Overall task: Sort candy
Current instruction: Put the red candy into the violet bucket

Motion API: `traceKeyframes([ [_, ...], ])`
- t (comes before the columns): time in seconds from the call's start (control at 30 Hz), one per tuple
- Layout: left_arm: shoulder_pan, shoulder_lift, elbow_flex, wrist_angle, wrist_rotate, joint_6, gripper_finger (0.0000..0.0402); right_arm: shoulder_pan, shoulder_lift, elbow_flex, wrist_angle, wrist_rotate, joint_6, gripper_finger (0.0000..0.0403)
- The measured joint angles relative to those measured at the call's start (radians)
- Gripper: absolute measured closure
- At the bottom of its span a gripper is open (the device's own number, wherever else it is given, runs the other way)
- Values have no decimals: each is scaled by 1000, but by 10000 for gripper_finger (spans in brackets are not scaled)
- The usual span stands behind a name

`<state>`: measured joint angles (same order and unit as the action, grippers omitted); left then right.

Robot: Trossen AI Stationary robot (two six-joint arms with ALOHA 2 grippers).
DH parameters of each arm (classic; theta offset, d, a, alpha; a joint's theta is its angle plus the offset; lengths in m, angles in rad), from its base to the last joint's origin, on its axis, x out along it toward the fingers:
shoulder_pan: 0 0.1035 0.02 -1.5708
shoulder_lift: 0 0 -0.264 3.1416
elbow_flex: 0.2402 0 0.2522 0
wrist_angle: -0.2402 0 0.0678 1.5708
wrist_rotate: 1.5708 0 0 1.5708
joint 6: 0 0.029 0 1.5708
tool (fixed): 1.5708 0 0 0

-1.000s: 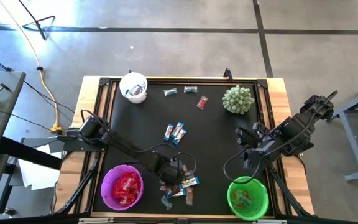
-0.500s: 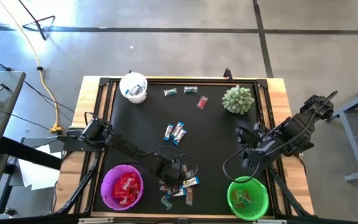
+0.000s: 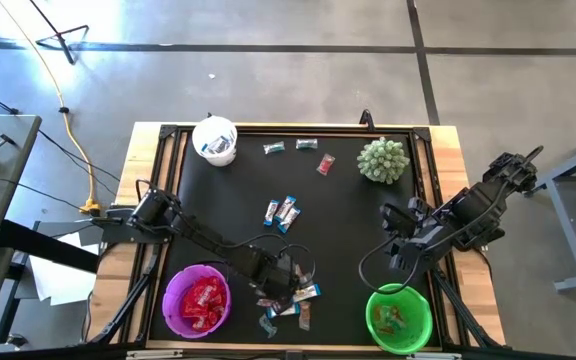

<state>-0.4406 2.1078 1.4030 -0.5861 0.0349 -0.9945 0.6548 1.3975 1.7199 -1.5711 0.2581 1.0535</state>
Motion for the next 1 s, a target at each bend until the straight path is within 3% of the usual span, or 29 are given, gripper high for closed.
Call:
traceKeyframes([
  [0.2, -11, -33, -5, 65, 33, -68, 400, 0, 0, 0, 0, 4, -12, 208],
  [0.7, -16, -188, -4, 50, -61, -155, 401, 0, 0, 0, 0, 29, -67, 208],
  [1.0, -76, -394, -3, 24, -143, -276, 401, 0, 0, 0, 0, 29, -92, 208],
])
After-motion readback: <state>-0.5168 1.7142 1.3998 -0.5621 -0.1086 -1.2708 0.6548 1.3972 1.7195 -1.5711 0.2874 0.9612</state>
